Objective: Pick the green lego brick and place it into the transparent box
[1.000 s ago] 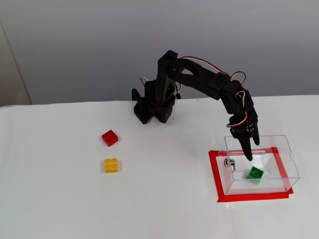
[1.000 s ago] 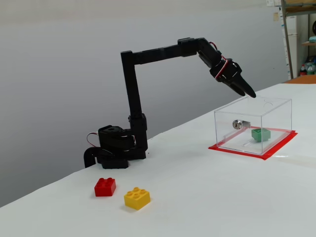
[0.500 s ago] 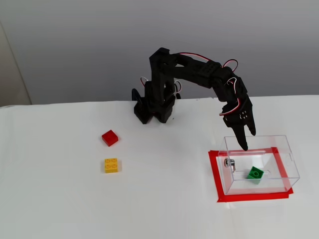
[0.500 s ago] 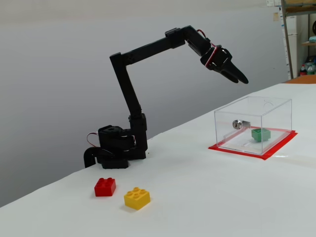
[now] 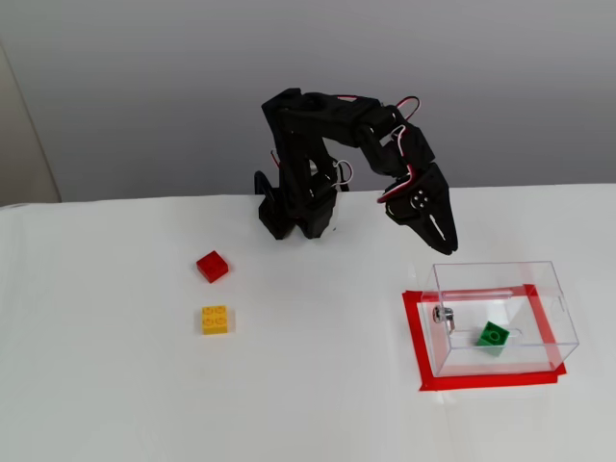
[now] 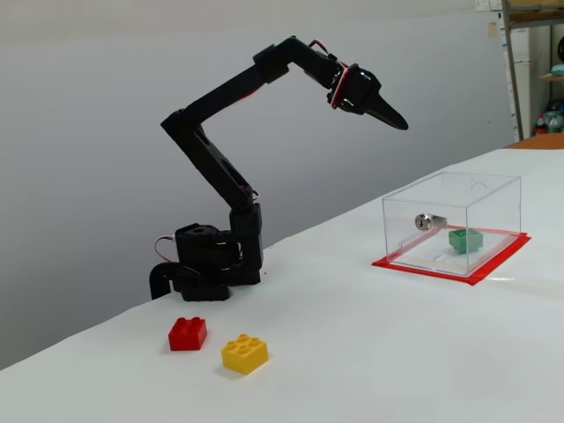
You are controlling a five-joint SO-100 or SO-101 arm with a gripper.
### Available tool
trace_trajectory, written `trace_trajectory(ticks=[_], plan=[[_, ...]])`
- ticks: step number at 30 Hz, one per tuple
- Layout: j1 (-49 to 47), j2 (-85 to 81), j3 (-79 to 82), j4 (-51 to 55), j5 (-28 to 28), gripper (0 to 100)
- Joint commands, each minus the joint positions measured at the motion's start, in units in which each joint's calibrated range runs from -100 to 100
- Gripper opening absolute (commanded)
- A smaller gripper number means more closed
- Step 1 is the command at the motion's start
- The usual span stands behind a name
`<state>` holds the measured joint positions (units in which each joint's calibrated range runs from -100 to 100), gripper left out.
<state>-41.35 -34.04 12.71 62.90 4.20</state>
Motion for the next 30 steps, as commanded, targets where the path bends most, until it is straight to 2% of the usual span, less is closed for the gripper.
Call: trace_trajectory(ticks=[1,14,24,30], plan=[[4.27,-6.31,2.66,0.11,0.03,2],[28.07,-29.73,23.28,-0.41,-0.23,2],[44.19,-39.49,35.39,-0.23,-0.29,2],[49.74,-43.39,42.62,-0.67,-0.29,2]])
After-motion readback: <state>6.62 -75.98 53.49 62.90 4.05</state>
